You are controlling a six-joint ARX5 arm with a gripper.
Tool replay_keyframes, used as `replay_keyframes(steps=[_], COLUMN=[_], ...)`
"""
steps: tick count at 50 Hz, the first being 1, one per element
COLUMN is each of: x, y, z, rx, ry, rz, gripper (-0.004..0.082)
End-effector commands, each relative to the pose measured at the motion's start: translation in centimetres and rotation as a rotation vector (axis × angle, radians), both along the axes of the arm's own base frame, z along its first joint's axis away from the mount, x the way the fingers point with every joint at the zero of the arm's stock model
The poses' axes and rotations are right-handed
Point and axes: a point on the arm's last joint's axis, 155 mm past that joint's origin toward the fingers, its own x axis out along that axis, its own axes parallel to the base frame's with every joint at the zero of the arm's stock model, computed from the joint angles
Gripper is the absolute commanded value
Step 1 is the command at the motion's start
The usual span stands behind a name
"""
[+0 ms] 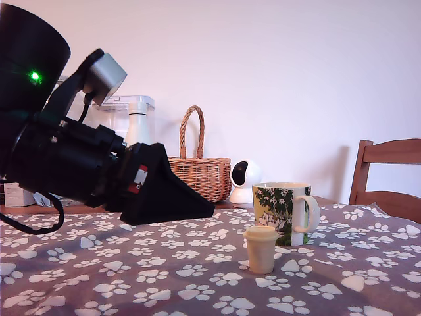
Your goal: Pick up the coffee capsules from the table one by one and drop them inside the nearest coffee cup
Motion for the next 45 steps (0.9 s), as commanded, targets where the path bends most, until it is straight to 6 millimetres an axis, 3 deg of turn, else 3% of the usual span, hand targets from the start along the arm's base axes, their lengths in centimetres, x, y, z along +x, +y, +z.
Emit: replay_keyframes(steps=[1,19,45], x=[-0.5,-0.3,0.7], y=[-0.2,-1.8,-6.5], z=[-0.3,-2.1,-5.7], rx=[0.01,0.078,0.154], ry=[0.007,0.051,0.118], rz=[-0.012,-0.024,-0.073], gripper=[0.0573,0.0572,0.0571])
